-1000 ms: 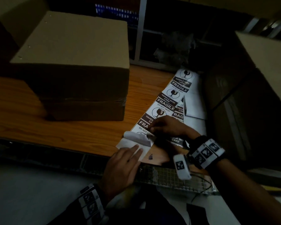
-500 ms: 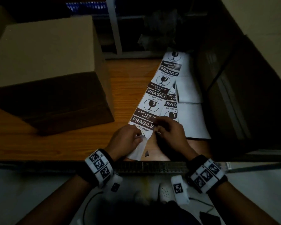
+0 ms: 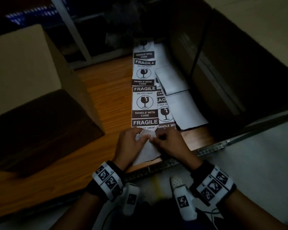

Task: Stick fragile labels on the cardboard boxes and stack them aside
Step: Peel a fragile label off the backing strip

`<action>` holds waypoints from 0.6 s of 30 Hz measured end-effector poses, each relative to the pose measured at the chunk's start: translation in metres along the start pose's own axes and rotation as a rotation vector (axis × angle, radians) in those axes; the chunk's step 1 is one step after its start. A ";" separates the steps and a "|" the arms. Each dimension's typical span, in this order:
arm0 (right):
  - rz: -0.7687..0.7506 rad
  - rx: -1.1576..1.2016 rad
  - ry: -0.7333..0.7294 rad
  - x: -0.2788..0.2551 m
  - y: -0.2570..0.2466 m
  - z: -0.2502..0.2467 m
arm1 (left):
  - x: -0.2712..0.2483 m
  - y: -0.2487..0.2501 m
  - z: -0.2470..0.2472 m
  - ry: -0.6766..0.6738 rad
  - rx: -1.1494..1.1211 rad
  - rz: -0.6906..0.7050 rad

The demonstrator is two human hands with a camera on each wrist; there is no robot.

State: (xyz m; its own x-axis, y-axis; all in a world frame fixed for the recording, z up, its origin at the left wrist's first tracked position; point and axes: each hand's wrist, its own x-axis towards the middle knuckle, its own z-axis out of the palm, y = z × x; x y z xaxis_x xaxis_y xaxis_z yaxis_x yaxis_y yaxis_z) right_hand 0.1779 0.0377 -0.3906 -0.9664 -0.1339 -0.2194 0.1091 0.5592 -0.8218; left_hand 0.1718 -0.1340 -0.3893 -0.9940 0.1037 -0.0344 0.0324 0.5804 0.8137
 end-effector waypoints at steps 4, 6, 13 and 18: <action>0.017 0.045 0.093 -0.006 0.004 0.006 | 0.011 -0.005 -0.008 -0.192 -0.192 -0.020; -0.003 0.096 0.102 -0.010 0.004 0.006 | 0.016 -0.004 -0.012 -0.273 -0.254 -0.028; -0.058 0.255 0.087 -0.018 0.003 -0.003 | 0.026 0.002 -0.021 -0.426 -0.512 -0.119; -0.097 0.346 0.067 -0.017 0.004 -0.005 | 0.033 -0.002 -0.023 -0.497 -0.612 -0.182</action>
State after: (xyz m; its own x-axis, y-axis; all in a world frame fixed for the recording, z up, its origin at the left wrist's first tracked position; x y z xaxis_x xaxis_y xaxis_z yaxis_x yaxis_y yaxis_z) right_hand 0.1934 0.0465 -0.3876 -0.9879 -0.1131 -0.1059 0.0769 0.2355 -0.9688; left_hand 0.1368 -0.1500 -0.3789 -0.8108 0.4810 -0.3336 -0.3315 0.0924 0.9389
